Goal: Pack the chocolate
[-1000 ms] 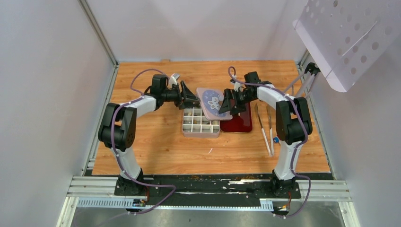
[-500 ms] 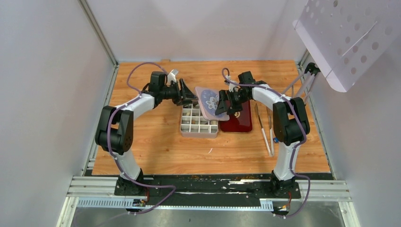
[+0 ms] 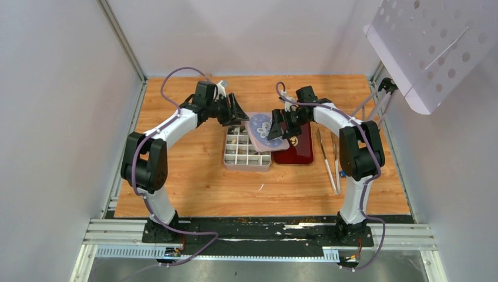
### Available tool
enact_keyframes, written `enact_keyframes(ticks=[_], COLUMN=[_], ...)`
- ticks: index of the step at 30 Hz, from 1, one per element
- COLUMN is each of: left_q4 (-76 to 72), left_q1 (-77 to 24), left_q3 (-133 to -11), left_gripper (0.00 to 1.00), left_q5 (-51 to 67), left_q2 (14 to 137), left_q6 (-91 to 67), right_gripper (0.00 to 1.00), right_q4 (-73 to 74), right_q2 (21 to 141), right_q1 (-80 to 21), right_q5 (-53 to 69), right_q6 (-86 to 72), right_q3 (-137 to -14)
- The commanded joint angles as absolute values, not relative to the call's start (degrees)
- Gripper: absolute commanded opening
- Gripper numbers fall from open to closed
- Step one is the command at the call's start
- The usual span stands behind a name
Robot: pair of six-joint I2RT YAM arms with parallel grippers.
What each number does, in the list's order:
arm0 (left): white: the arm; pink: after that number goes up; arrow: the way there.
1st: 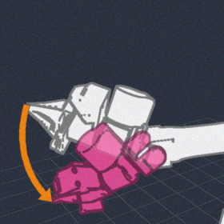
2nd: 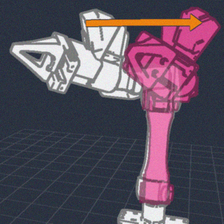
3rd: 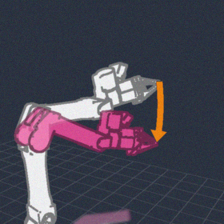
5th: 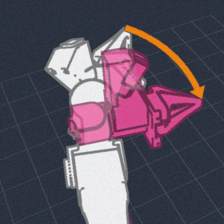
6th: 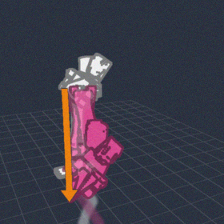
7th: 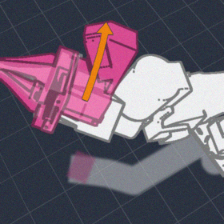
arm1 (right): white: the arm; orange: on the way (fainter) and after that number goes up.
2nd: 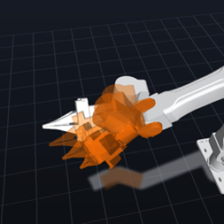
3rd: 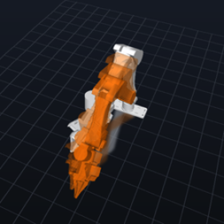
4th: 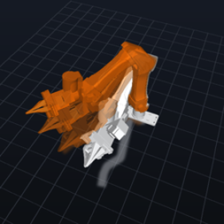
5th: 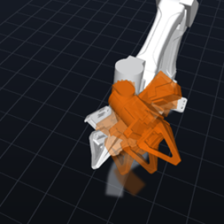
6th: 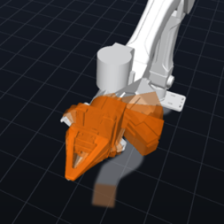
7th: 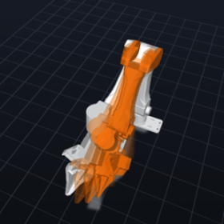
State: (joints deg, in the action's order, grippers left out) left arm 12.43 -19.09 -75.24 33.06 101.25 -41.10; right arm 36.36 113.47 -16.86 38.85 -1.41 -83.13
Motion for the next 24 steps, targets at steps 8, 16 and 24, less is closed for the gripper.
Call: enact_keyframes(ticks=[8, 16, 24], left_q4=[17.4, 18.8, 12.1], left_q1=[-22.8, -23.8, -23.7], left_q3=[-76.4, -77.7, -76.0], left_gripper=[0.57, 0.44, 0.21], left_q5=[28.8, 23.3, 29.3], left_q2=[102.9, 105.1, 104.2], left_q6=[-40.7, -43.3, -44.1], right_gripper=[0.94, 0.94, 0.94], right_q4=[35.3, 35.5, 35.6], right_q2=[113.0, 112.9, 111.3], right_q1=[-17.3, -17.3, -16.9], right_q5=[38.5, 38.1, 38.2], right_q6=[-0.6, -0.4, -0.2], right_q3=[-83.4, -83.9, -84.1])
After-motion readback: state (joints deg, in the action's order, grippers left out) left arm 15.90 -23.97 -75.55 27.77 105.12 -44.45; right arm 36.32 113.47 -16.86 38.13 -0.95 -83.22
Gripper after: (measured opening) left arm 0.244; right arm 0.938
